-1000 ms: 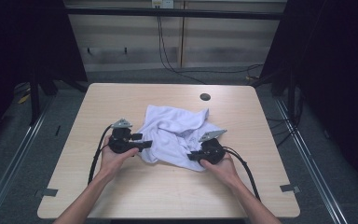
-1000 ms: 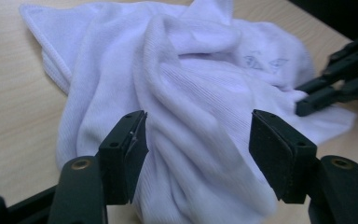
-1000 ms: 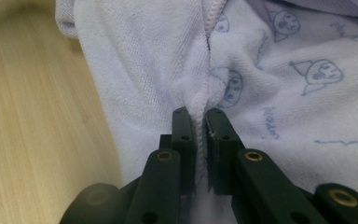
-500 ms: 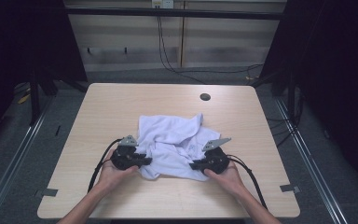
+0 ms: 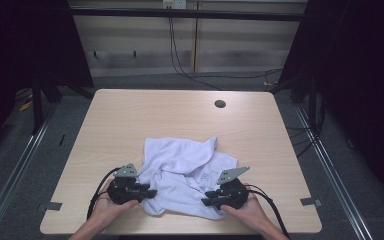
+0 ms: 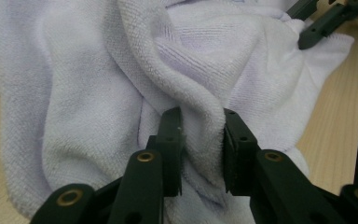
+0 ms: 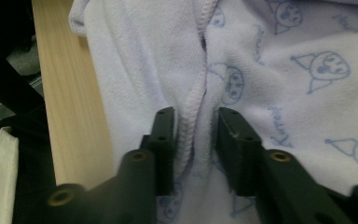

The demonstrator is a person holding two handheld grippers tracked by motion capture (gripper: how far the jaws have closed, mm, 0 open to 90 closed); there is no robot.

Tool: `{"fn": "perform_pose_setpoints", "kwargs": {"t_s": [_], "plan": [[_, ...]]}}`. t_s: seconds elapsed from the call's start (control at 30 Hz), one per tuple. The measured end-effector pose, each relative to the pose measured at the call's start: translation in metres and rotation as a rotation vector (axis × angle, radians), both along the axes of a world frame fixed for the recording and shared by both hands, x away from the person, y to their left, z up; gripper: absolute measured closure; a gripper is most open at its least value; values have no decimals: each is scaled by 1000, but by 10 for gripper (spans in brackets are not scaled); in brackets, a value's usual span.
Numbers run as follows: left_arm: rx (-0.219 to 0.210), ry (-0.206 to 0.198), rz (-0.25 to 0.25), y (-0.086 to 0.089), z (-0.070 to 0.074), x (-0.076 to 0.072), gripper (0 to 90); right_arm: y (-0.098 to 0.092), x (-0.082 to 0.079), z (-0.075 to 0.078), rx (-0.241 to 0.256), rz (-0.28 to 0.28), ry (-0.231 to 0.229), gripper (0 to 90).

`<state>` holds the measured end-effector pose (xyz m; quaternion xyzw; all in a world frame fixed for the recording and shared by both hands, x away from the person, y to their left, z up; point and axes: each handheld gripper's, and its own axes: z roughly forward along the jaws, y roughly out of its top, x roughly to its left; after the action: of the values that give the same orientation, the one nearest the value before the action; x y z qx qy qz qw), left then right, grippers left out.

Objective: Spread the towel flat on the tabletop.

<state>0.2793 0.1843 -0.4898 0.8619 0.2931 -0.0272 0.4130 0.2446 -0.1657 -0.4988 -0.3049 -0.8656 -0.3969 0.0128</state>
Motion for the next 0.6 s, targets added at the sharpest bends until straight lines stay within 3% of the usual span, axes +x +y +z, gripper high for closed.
{"fn": "perform_pose_setpoints", "kwargs": {"t_s": [0.2, 0.23, 0.27, 0.3, 0.43, 0.47, 0.57, 0.6], "plan": [[-36, -25, 23, 2, 13, 3, 469, -20, 11, 16, 65, -83, -45, 523], [-60, -19, 33, 3, 16, 4, 452, -25, 14, 18, 72, -102, -51, 517], [-95, -5, 33, 4, 20, 6, 451, -30, 18, 20, 67, -119, -60, 500], [-102, -25, 42, 4, 25, 8, 451, -34, 22, 21, 59, -144, -71, 481], [-100, -59, 59, 1, 37, 13, 438, -50, 42, 21, 22, -217, -86, 399], [-86, -76, 67, -6, 43, 21, 438, -54, 49, 19, 11, -230, -83, 386], [-91, -68, 68, -16, 47, 33, 437, -55, 60, 15, -11, -257, -89, 338], [-91, -87, 88, -27, 47, 42, 437, -54, 71, 12, -16, -261, -63, 309]]}}
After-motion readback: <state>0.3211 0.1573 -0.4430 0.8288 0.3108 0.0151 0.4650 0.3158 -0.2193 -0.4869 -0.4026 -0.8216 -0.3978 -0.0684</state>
